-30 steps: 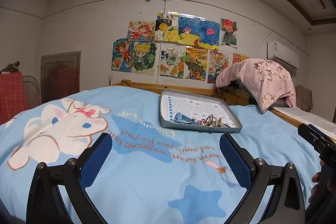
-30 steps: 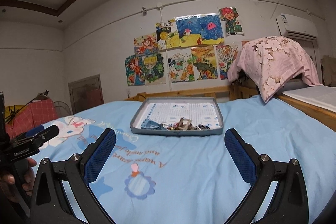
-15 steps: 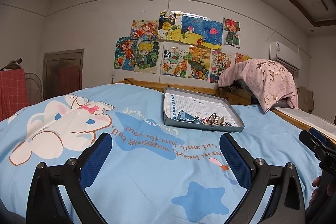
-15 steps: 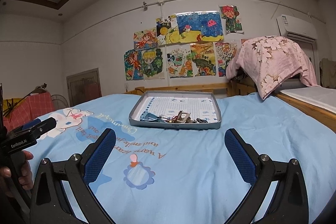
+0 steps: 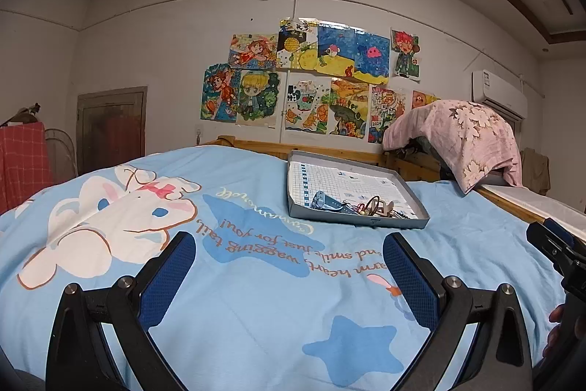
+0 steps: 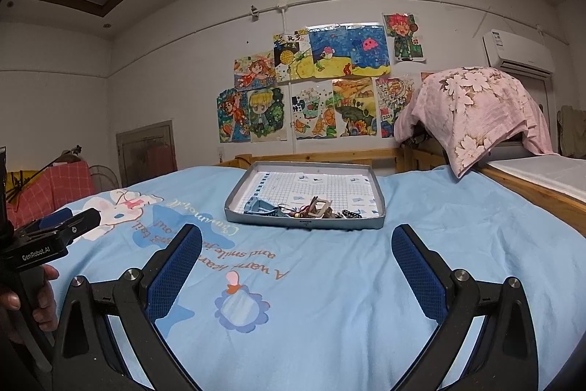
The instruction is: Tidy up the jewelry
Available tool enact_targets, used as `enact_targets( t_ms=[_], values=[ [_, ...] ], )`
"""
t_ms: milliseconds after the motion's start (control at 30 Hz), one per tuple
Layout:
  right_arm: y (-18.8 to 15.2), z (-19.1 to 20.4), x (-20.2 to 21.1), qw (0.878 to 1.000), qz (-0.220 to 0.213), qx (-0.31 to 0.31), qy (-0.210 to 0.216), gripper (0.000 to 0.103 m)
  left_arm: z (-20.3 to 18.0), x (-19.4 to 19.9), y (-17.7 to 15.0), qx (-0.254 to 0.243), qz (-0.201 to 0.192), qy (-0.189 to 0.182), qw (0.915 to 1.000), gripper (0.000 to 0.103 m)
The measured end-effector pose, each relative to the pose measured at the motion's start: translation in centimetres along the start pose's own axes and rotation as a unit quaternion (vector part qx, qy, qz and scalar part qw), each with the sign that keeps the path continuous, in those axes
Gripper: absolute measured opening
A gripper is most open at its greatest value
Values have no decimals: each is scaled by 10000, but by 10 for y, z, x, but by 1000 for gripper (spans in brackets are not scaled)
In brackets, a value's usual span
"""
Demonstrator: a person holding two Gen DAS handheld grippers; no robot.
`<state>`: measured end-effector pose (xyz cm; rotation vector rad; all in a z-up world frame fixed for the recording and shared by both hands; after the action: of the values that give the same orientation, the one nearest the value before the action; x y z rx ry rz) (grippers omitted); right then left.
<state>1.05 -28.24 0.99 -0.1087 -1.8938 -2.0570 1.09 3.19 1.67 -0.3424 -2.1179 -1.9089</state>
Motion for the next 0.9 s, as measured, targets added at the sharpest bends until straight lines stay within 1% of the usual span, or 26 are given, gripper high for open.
enact_targets(
  t_ms=[900],
  values=[
    [-1,-1,-1,10000,6,-28,0,102,1,-3,-1,-4,10,7,10000,103]
  ],
)
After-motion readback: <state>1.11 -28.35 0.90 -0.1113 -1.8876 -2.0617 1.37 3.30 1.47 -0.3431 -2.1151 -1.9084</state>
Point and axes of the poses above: each gripper's, at about its wrist camera, not at the fingertips, and x roughly against the way its jaws point, z to its left, y to its top, the point moved 1 cm from there along -x, roughly the way its jaws point, and after that the axes turned 9 degrees about z, right-handed, at the moved point
